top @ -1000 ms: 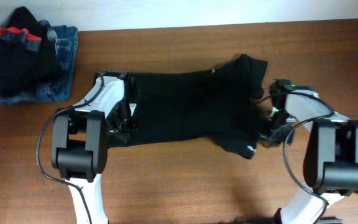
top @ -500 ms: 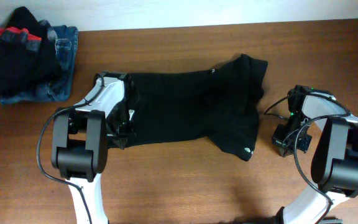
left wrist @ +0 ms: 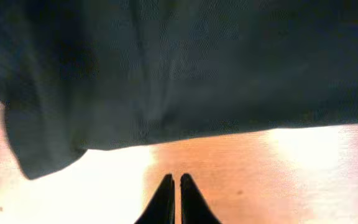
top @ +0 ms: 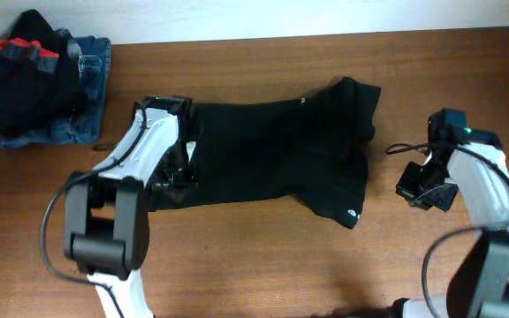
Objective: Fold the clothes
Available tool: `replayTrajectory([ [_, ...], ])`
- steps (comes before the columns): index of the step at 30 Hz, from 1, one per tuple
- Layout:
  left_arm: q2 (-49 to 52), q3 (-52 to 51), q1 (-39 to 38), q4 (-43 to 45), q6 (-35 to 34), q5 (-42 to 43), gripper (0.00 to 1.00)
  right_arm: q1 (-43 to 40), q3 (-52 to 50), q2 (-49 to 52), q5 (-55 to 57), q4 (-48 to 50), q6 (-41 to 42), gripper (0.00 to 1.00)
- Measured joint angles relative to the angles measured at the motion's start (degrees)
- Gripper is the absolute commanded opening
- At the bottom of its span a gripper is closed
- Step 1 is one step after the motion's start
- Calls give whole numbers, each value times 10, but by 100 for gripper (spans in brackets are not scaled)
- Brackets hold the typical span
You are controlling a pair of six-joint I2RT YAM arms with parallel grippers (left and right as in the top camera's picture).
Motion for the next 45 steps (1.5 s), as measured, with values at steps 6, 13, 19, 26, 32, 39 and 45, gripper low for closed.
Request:
replayTrajectory([
  [6, -18, -1, 0, 81, -5, -2, 7, 41, -1, -25, -78, 61, -59, 4],
  [13, -18, -1, 1, 115, -7, -4, 6, 141, -16, -15, -109, 169, -84, 4],
  [19, -18, -3, 1, 146, -7, -4, 4, 197, -38, 18, -113, 266, -87, 4],
  [26, -18, -32, 1, 179, -7, -4, 4, 212, -48, 80, -113, 321, -88, 4],
  [32, -18, -49, 1, 185, -7, -4, 4, 212, -48, 135, -113, 332, -89, 4],
  [39, -18, -50, 1, 193, -7, -4, 3, 212, -45, 139, -106, 312, -79, 4],
  [45, -18, -50, 1, 193, -7, -4, 3, 212, -37, 139, -89, 240, -49, 4],
])
